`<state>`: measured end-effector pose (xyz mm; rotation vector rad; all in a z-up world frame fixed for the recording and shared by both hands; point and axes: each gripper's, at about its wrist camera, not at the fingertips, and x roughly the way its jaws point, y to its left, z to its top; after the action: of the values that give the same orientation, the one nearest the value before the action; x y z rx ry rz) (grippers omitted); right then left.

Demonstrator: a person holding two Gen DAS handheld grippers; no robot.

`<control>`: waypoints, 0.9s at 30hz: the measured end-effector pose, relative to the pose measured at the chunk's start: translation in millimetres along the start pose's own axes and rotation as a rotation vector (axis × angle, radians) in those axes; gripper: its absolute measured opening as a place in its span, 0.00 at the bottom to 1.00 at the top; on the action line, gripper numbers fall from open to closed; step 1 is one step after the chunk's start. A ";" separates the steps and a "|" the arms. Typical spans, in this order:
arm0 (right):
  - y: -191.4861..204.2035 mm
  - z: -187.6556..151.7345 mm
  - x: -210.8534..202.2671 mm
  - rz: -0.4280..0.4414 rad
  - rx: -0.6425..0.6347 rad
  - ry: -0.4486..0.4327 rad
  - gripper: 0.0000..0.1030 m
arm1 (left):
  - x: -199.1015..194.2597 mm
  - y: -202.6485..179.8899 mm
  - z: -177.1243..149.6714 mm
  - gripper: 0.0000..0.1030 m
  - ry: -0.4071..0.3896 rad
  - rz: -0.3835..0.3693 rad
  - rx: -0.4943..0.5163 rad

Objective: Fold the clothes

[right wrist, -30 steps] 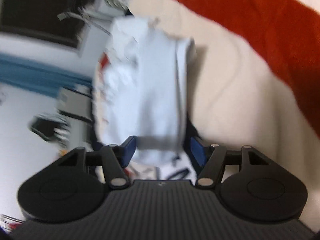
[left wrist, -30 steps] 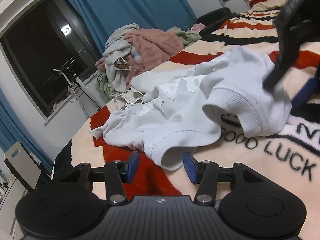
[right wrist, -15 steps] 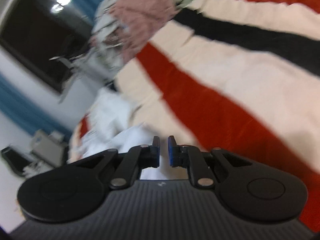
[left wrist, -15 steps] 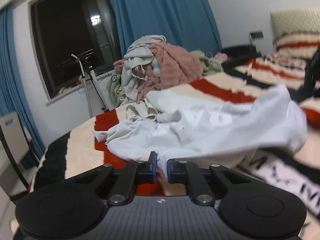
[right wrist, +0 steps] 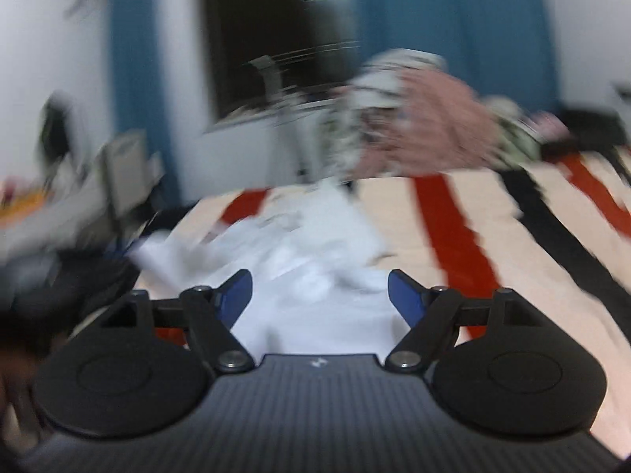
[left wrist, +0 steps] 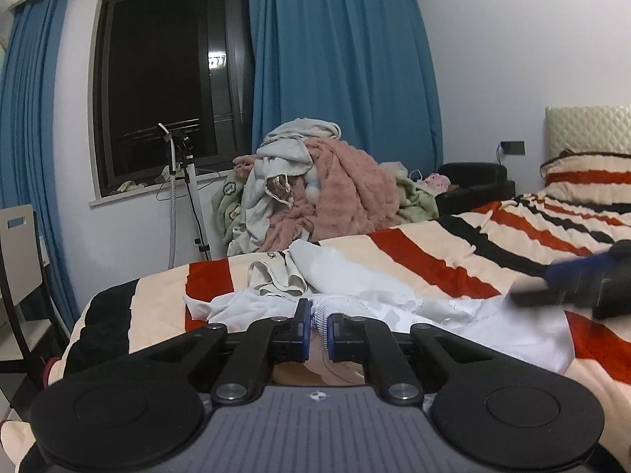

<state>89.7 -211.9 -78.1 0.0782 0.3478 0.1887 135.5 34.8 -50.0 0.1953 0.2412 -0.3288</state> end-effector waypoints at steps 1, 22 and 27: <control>11.7 -5.1 6.5 0.023 -0.068 0.016 0.75 | -0.9 0.2 0.9 0.08 0.000 0.001 -0.006; -102.6 -15.3 37.7 -0.259 0.383 0.294 0.79 | -20.7 -27.4 -7.4 0.03 -0.024 0.068 -0.046; -85.1 -5.9 8.3 -0.279 0.316 0.207 0.80 | -51.5 -15.5 10.3 0.03 -0.077 0.108 -0.127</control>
<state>109.7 -293.3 -95.6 0.3214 0.5887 -0.1370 85.1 33.2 -29.0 0.0695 0.1741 -0.2128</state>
